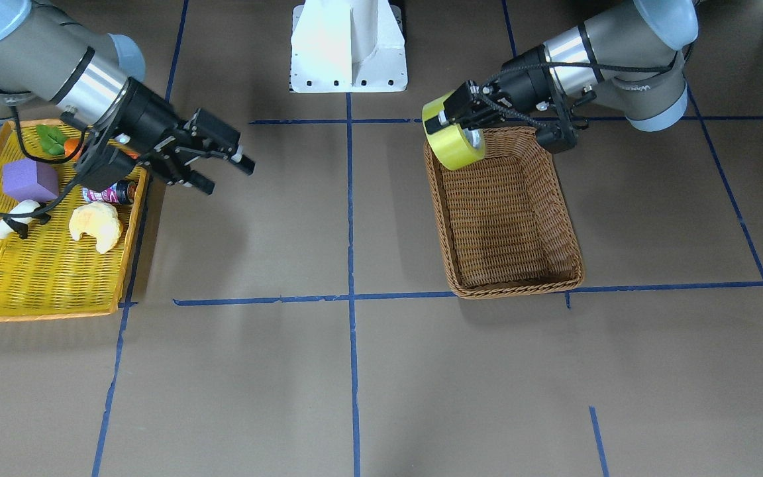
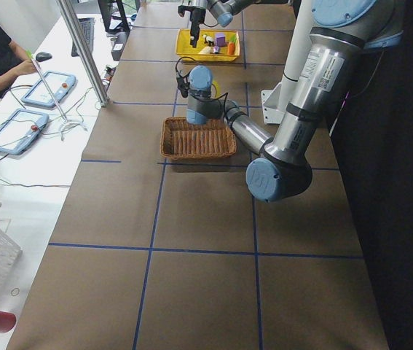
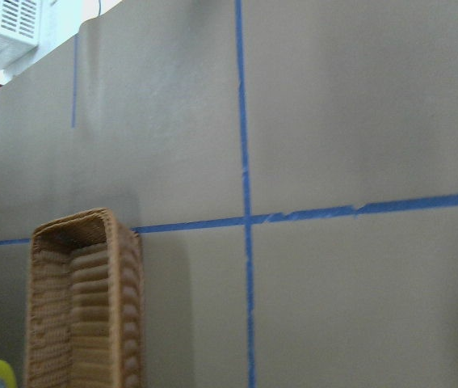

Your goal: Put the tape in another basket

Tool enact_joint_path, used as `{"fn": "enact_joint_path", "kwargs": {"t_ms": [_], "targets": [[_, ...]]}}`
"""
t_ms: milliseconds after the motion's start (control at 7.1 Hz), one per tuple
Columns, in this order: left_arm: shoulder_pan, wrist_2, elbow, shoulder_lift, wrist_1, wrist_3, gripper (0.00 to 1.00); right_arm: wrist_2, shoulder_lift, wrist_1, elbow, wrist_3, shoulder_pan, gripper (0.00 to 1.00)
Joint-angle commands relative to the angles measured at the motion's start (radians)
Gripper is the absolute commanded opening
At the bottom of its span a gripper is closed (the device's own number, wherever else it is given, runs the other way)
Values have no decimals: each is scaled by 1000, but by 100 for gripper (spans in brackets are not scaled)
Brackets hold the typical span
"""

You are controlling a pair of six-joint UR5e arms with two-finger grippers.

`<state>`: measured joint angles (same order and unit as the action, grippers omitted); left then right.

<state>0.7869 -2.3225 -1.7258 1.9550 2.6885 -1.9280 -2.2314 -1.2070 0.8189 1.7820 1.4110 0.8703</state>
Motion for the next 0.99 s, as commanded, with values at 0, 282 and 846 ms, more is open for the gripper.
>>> {"fn": "enact_joint_path", "kwargs": {"t_ms": [0,282,846], "targets": [[8,-6,0,-2,-248,255,0,33,-5,255,1,-328,68,100],[0,11,0,-4,-463,486,0,64,-29,504,-3,-707,139,100],[-90,216,3,-39,-691,678,2,42,-89,612,1,-953,245,100]]}}
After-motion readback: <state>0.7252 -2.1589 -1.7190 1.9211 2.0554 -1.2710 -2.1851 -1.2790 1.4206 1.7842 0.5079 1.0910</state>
